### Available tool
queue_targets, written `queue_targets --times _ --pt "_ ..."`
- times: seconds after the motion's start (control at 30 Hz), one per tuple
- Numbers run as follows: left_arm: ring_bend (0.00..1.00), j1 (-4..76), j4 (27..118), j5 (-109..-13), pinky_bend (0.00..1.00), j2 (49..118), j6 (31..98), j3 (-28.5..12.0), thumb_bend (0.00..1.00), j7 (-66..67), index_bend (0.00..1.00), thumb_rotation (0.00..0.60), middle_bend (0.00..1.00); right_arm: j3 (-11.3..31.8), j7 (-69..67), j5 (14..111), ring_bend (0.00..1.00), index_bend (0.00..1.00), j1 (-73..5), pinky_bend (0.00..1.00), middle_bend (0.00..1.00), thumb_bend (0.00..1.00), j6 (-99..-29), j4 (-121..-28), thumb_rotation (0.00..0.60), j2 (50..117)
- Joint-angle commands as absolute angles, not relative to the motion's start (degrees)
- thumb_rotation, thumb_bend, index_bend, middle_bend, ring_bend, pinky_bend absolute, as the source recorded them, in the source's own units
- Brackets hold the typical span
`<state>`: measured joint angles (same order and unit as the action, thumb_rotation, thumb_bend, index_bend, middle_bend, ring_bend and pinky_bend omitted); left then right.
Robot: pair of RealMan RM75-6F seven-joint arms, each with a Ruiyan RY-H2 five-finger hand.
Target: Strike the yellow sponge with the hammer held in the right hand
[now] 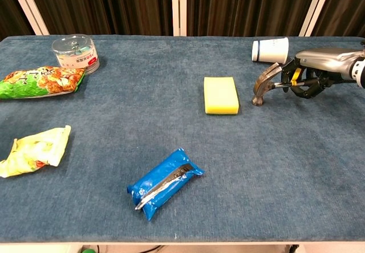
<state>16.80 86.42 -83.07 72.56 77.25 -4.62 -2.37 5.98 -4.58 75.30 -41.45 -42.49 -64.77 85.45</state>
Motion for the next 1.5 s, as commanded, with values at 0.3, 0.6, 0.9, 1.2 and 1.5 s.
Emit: queue_targets --times 0.3,0.6,0.9,1.2,1.5 --pt "0.07 16.3 86.0 -83.1 0.12 72.6 77.5 -4.5 0.05 -2.9 0.15 0.600 0.11 6.4 -14.5 78.2 0.53 0.82 -40.6 0.68 0.63 1.00 -44.4 -66.7 0.600 83.4" --pt "0.07 16.0 86.0 -83.0 0.12 72.8 77.4 -4.4 0.04 -2.9 0.15 0.600 0.11 7.0 -26.0 79.6 0.63 0.89 -39.9 0.82 0.72 1.00 -45.5 -68.5 0.600 82.5" --pt "0.07 15.7 85.8 -83.0 0.12 73.0 77.4 -4.2 0.04 -3.0 0.15 0.600 0.11 8.4 -31.8 78.3 0.70 0.90 -40.4 0.89 0.78 1.00 -44.0 -71.6 0.600 81.7" --pt "0.07 15.7 86.2 -83.2 0.11 72.7 77.3 -4.3 0.04 -2.7 0.15 0.600 0.11 11.0 -22.0 70.6 0.72 0.90 -45.0 0.91 0.80 1.00 -37.9 -74.9 0.600 83.4" --pt "0.07 15.1 85.2 -83.3 0.11 73.1 77.4 -3.7 0.04 -3.4 0.15 0.600 0.11 9.7 -4.0 56.5 0.72 0.90 -49.1 0.91 0.81 1.00 -34.9 -73.0 0.600 87.3"
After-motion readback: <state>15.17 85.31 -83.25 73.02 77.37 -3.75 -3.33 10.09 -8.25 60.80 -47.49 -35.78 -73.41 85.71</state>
